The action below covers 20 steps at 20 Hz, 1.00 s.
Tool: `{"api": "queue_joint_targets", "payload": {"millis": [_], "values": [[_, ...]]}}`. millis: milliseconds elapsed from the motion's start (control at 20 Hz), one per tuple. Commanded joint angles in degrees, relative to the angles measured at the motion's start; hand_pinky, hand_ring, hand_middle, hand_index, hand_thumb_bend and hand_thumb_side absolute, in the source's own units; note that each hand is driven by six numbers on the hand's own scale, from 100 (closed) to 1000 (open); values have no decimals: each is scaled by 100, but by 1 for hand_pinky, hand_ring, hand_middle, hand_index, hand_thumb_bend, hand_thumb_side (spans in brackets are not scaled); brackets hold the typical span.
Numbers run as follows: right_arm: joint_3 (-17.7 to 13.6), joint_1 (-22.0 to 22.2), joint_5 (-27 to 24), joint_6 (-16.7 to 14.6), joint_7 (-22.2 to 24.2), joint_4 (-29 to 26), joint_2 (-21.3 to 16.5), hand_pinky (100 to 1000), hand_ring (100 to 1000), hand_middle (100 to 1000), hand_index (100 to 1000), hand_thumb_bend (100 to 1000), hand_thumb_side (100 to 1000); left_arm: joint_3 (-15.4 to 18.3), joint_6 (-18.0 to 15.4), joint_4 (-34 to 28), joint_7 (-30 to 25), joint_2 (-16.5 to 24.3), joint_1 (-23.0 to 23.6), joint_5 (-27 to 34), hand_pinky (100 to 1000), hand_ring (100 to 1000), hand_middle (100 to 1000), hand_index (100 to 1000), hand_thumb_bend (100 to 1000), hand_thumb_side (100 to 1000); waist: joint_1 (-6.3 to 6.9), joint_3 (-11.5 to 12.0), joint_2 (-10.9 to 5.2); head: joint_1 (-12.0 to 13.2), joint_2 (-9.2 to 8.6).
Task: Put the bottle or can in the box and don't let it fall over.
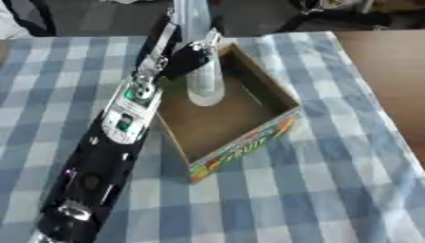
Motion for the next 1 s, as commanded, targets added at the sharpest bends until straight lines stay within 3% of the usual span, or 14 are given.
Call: {"api": "queue_joint_targets", "payload": {"millis": [50, 150, 250, 300, 350, 400, 450, 500, 550, 700, 1000], "values": [[-22, -28, -40, 9, 22, -134, -86, 942, 920, 1000, 897, 100, 582, 28, -188, 105, 31, -23, -158, -116, 250, 1000, 456, 134, 100, 628, -29, -18, -97, 26, -30], [-22, -24, -37, 11, 24, -134, -82, 942, 920, 1000, 897, 100, 582, 28, -198, 177, -10, -30, -159, -122, 269, 1000, 477, 148, 100, 632, -27, -23, -99, 30, -31], [-23, -20, -35, 13, 23, -134, -82, 942, 920, 1000, 897, 100, 582, 23, -147, 232, -101, -32, -153, -113, 382, 1000, 577, 225, 100, 610, -24, -24, -101, 27, -30], [-23, -18, -34, 14, 22, -134, -82, 942, 919, 1000, 897, 100, 583, 17, -115, 251, -172, -26, -149, -117, 547, 1000, 745, 368, 100, 522, -21, -23, -102, 22, -26], [-23, -16, -33, 16, 21, -134, -83, 942, 919, 1000, 897, 100, 583, 13, -87, 251, -248, -7, -149, -178, 643, 1000, 848, 475, 100, 380, -18, -21, -104, 18, -24], [-24, -12, -31, 18, 20, -134, -83, 942, 919, 1000, 897, 100, 583, 2, -82, 231, -346, 17, -149, -298, 769, 1000, 941, 569, 100, 364, -14, -17, -105, 12, -24], [-25, -6, -27, 21, 17, -134, -82, 942, 919, 1000, 897, 100, 583, 7, -69, 208, -442, 34, -147, -446, 788, 1000, 947, 575, 100, 353, -11, -13, -107, 6, -20], [-25, -2, -25, 24, 14, -134, -82, 942, 919, 1000, 898, 100, 583, 17, -47, 190, -527, 50, -145, -601, 929, 1000, 1000, 675, 100, 469, -8, -9, -110, 5, -17], [-25, -1, -25, 26, 13, -134, -81, 942, 919, 1000, 897, 100, 583, 32, -12, 187, -633, 57, -140, -759, 995, 1000, 1000, 721, 100, 532, -6, -4, -113, 3, -14], [-30, 14, -22, 23, 8, -134, -87, 942, 919, 1000, 897, 100, 583, 106, 117, 219, -918, 65, -107, -977, 1000, 1000, 1000, 761, 100, 598, -6, 17, -122, -9, -7], [-41, 41, -20, 5, 2, -134, -107, 942, 920, 1000, 897, 100, 581, 126, 301, 174, -1018, 117, -42, -1052, 1000, 1000, 1000, 759, 100, 613, -9, 60, -143, -40, -7]]}}
